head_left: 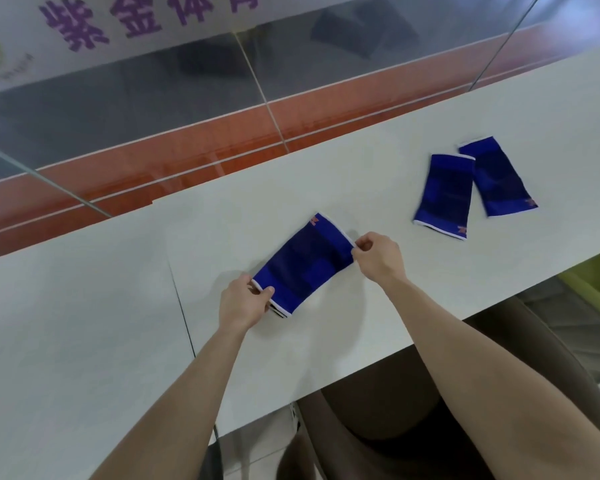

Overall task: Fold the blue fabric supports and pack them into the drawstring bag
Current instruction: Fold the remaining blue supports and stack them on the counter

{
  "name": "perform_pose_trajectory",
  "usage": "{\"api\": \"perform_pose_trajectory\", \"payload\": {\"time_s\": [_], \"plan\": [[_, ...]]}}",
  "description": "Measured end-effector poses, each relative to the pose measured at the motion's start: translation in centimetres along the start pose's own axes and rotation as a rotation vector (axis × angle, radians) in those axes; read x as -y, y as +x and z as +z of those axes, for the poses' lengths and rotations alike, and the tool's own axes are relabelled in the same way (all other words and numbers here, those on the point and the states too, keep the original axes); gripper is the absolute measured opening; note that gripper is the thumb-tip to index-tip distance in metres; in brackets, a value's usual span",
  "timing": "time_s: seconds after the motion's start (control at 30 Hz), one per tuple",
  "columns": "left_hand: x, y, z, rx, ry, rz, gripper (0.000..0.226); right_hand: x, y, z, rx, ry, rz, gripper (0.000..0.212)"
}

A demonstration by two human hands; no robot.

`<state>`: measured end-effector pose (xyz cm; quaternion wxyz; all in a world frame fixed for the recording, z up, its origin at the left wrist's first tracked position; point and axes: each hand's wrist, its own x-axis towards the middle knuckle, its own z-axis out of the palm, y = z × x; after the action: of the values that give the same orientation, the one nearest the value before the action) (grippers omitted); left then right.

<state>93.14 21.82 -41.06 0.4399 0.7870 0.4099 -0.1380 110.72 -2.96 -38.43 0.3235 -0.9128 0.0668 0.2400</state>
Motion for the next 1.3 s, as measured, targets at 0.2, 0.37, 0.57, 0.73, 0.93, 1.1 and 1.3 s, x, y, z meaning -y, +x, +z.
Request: {"api": "perform_pose_trajectory", "payload": {"time_s": [0.2, 0.37, 0.57, 0.73, 0.93, 1.1, 1.3], "plan": [[-0.3, -0.1, -0.2, 0.001, -0.058, -0.019, 0.022, 0.0, -0.4, -0.3, -0.017, 0.014, 0.04, 0.007], [0.2, -0.2, -0.3, -0.059, -0.007, -0.048, 0.031, -0.5, -0.6, 0.1, -0.003, -0.025, 0.041, 0.021], [0.6, -0.3, -0.6, -0.079, 0.051, -0.035, 0.032, 0.0, -1.1, 0.9, 0.017, -0.091, -0.03, 0.013], [1.1, -1.0, -1.2, -0.088, -0.038, -0.077, 0.026, -0.2, -2.3, 0.9, 0.071, -0.076, 0.012, 0.022], [1.8, -1.3, -1.9, -0.09, -0.026, -0.086, 0.012, -0.7, -3.5, 0.9, 0.116, -0.039, 0.036, 0.025], [1.8, -1.4, -2.1, -0.069, 0.041, -0.102, 0.013, -0.9, -3.8, 0.9, 0.113, -0.068, -0.001, 0.011], [2.1, -1.8, -2.4, -0.038, 0.148, -0.143, 0.016, -1.4, -4.0, 1.7, 0.082, -0.101, -0.065, 0.027]]}}
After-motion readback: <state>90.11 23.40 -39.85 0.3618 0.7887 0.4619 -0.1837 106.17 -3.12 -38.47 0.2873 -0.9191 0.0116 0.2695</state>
